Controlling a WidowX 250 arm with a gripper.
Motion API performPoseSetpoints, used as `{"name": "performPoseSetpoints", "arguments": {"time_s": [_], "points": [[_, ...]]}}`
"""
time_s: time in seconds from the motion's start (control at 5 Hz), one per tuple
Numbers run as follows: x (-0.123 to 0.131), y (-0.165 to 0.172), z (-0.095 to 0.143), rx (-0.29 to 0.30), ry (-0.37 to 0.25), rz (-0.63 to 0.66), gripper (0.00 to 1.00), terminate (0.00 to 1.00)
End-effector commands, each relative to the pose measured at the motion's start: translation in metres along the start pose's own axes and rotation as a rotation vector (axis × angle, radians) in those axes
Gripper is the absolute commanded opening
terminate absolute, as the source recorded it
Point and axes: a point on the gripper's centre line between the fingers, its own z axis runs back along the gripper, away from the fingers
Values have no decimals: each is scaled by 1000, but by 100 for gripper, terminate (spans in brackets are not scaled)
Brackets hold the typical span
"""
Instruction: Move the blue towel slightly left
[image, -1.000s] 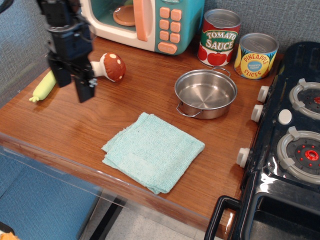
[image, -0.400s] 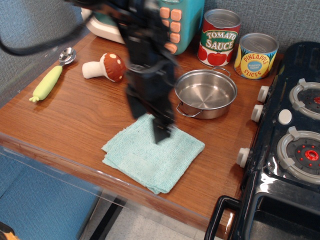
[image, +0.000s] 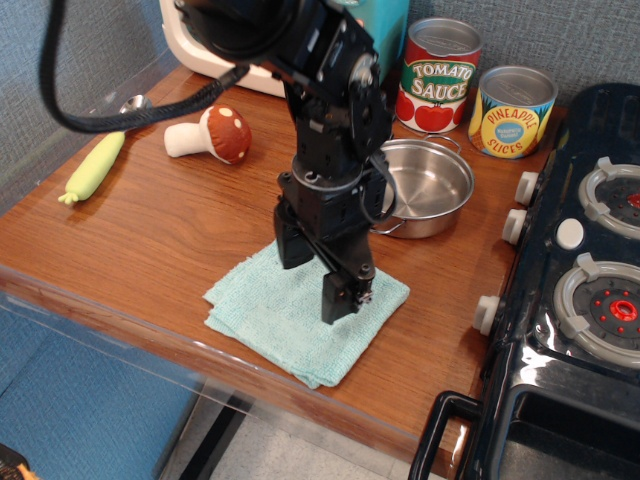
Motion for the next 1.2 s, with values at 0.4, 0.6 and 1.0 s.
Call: {"name": "performPoseSetpoints", "arguments": {"time_s": [0.4, 0.6, 1.0], "points": [[-71, 130, -9, 138, 37, 144, 100, 0], [-92, 161, -8, 153, 70, 187, 100, 0], [-82, 155, 12, 138, 7, 170, 100, 0]]}}
